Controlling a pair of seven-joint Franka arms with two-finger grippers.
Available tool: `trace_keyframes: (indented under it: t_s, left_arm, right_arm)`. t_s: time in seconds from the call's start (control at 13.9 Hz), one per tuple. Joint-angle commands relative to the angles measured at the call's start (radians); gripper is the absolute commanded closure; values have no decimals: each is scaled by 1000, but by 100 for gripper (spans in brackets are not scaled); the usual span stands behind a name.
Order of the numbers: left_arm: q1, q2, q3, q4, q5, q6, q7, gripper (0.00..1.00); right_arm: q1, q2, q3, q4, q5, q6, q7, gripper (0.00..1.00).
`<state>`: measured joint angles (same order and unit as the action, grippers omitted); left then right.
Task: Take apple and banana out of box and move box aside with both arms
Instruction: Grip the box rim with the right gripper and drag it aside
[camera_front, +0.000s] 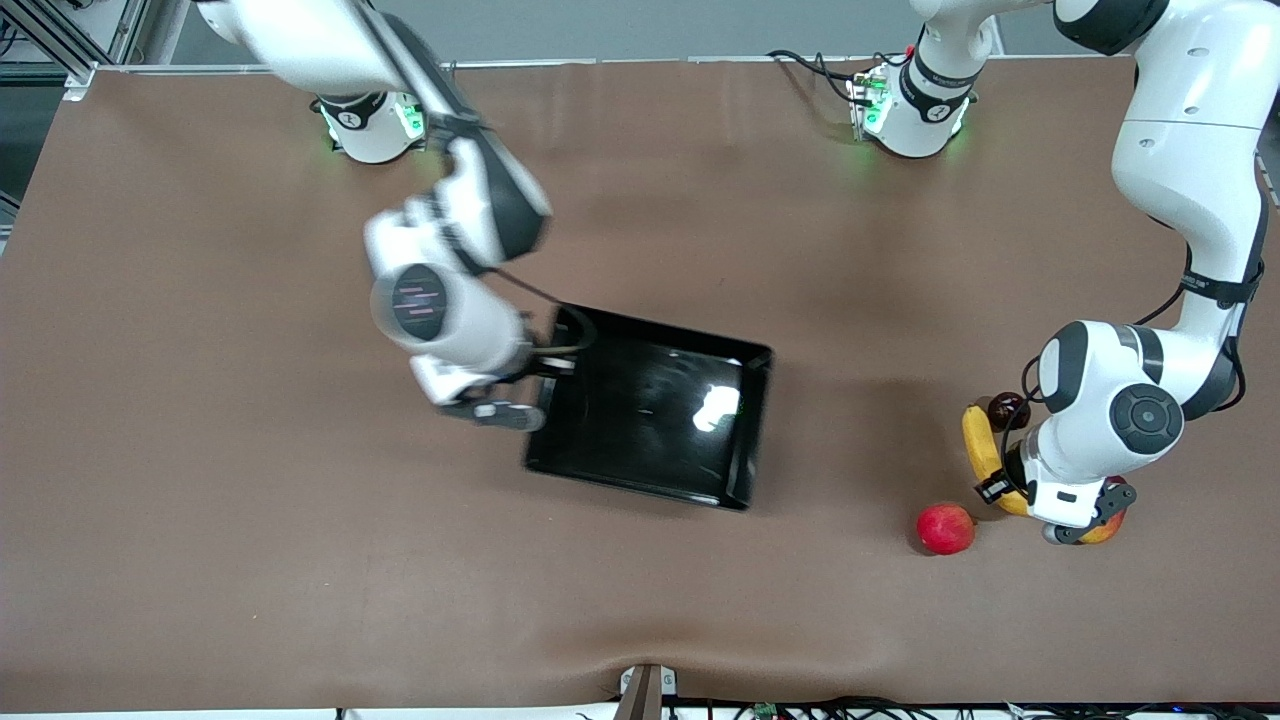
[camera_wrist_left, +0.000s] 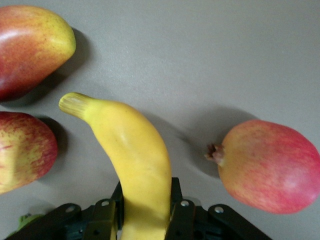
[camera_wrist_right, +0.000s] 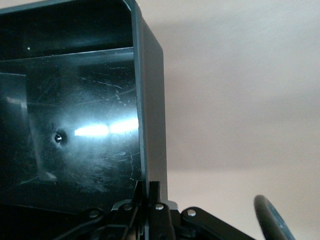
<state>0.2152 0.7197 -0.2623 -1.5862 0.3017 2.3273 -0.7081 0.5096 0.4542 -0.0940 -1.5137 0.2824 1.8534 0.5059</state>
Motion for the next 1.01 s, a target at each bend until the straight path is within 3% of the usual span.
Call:
trace_keyframes:
  t_s: [0.0,0.22,0.5,0.58,0.65,0.72,0.94]
  left_arm:
    - [-2,33,5,41,42,26,-16,100]
    - [0,78,3,84,73,29,-21,100]
    - [4,141,5,109,73,84,-21,100]
    - [3,148,21,109,73,99,-11,73]
    - [0,147,35,109,76,99,-5,28]
    - [1,138,37,109,79,99,7,0]
    - [10,90,35,111,85,61,56,0]
  right_arm:
    - [-145,-112,20,-98,-15,-71,-180,100]
    - [-337,-121,14,-154,-144,-69,-378,100]
    - [-593,-88,14,-154,-147,-19,-748,100]
    - [-640,-66,14,-157,-147,-2,-804,100]
    - [-673,-55,14,-172,-147,38,-845,100]
    - [-706,-48,16,-206,-147,100,-890,100]
    - [-766,-16,16,-264,-147,200,-941,100]
